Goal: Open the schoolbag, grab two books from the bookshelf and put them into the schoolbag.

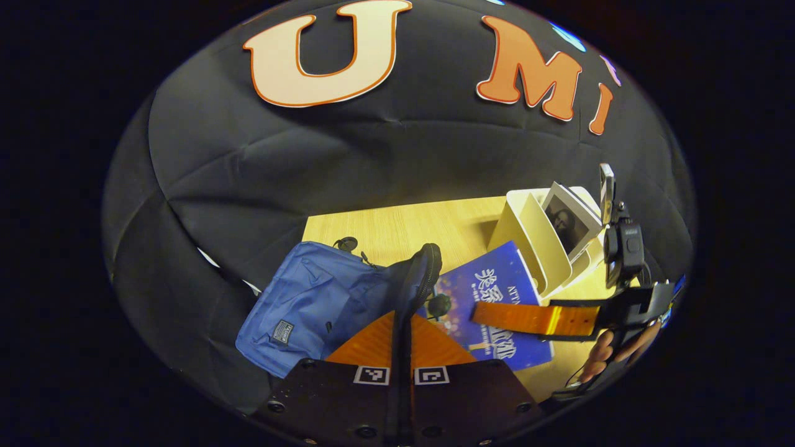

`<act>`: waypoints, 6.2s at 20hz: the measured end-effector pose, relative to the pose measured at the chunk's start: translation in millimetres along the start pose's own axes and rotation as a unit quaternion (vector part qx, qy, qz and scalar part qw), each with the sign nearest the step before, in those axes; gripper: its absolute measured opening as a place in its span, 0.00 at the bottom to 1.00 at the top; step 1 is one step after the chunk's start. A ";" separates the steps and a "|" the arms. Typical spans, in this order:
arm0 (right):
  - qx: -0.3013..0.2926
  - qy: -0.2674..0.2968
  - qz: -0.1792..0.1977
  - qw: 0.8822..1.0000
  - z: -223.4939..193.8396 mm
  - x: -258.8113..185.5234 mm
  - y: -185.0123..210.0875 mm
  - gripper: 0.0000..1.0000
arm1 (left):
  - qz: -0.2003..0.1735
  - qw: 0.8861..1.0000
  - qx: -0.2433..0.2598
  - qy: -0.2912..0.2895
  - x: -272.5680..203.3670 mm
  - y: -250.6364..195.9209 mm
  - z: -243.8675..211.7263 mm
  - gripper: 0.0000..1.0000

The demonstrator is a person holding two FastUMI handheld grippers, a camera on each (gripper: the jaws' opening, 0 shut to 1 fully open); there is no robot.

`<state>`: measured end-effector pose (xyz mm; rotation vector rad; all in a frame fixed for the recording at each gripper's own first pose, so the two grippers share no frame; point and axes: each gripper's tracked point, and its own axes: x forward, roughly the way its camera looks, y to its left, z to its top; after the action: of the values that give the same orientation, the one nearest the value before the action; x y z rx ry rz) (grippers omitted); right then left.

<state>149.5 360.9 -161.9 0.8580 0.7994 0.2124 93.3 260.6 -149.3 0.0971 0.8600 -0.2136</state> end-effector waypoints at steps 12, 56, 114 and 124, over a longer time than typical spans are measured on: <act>0.098 0.007 0.027 0.995 -52.3 84.4 1.2 0.33 | -0.036 0.999 -0.022 0.025 3.0 -25.1 -13.5 0.01; -0.286 -0.061 -0.314 0.903 254.3 -141.7 -163.6 0.95 | -0.019 0.999 -0.025 0.029 10.5 -28.0 -26.7 0.01; -0.070 0.067 0.034 0.995 49.7 -82.9 -8.9 0.38 | -0.005 1.000 -0.018 0.010 5.6 -17.1 -16.5 0.00; 0.011 0.054 0.031 0.998 2.4 -18.4 -16.3 0.38 | -0.014 0.999 -0.027 0.020 11.4 -20.8 -20.0 0.00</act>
<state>136.1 340.2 -163.1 0.8981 0.8773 0.3074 81.0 242.0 -171.0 0.0393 0.9068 -0.2158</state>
